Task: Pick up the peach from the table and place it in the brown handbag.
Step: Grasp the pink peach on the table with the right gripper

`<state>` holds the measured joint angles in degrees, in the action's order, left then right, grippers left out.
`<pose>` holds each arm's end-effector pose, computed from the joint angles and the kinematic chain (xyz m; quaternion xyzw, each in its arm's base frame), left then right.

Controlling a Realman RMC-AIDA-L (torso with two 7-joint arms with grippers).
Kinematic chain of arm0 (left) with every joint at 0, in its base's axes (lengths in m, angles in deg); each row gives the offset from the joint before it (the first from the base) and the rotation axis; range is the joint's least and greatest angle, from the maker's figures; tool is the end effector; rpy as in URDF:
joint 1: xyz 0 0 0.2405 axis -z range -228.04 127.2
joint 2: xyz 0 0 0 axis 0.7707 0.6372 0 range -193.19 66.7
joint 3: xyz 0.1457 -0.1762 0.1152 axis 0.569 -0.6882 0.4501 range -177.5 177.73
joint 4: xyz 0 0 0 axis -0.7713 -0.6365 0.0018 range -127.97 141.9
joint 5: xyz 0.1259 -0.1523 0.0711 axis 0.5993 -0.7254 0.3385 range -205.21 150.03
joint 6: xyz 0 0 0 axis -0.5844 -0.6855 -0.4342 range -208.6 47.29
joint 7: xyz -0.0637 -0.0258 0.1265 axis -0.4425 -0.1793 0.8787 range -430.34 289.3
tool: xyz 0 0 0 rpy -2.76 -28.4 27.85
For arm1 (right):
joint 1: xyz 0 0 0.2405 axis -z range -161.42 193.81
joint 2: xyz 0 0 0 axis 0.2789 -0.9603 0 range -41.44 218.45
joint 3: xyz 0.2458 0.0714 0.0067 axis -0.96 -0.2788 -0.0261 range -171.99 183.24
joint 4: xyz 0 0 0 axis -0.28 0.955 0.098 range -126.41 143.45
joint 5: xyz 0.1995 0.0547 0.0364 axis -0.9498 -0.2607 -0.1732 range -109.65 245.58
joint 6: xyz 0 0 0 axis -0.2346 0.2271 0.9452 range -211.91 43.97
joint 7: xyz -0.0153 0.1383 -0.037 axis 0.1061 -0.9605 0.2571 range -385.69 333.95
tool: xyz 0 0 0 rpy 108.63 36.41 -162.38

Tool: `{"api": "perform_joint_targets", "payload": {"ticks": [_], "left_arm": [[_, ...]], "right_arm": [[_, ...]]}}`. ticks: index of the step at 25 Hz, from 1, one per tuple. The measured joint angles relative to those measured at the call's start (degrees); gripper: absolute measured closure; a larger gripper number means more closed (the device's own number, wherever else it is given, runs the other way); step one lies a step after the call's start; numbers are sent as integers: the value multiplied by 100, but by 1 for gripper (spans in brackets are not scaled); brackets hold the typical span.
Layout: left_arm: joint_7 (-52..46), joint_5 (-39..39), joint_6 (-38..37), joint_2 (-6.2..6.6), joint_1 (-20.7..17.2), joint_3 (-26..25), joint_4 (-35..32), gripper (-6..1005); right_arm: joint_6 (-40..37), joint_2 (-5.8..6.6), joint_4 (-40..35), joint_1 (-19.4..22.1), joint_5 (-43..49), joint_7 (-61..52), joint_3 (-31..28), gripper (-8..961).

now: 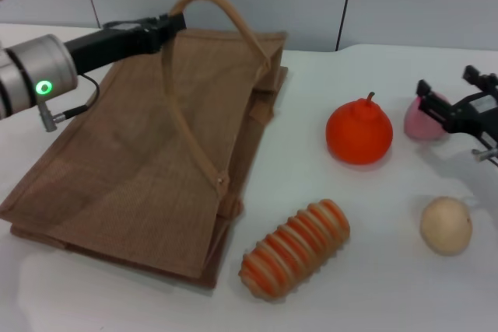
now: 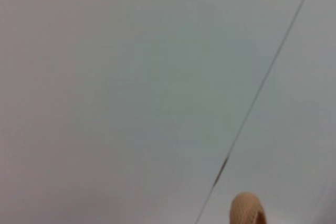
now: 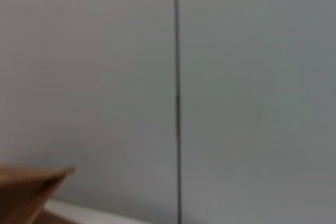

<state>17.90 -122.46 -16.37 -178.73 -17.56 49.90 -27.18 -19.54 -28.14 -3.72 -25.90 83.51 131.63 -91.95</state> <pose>-0.2502 0.4083 0.0414 -0.8154 -0.3509 -0.3569 0.2909 0.3092 0.3718 -0.0288 -0.8023 0.2339 0.2484 0.4898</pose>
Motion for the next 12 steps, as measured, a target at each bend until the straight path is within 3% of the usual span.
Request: {"api": "perform_joint_targets", "payload": {"ticks": [6,12], "left_arm": [[469,-48,1074,-1,13,-970,346,870],[529,-63,1697,12,6,-1291,388,869]], "right_arm": [[-603,-9,3,-212,245,0,7,76],[-1014,-9,14,-271,254,-2,11,76]]}}
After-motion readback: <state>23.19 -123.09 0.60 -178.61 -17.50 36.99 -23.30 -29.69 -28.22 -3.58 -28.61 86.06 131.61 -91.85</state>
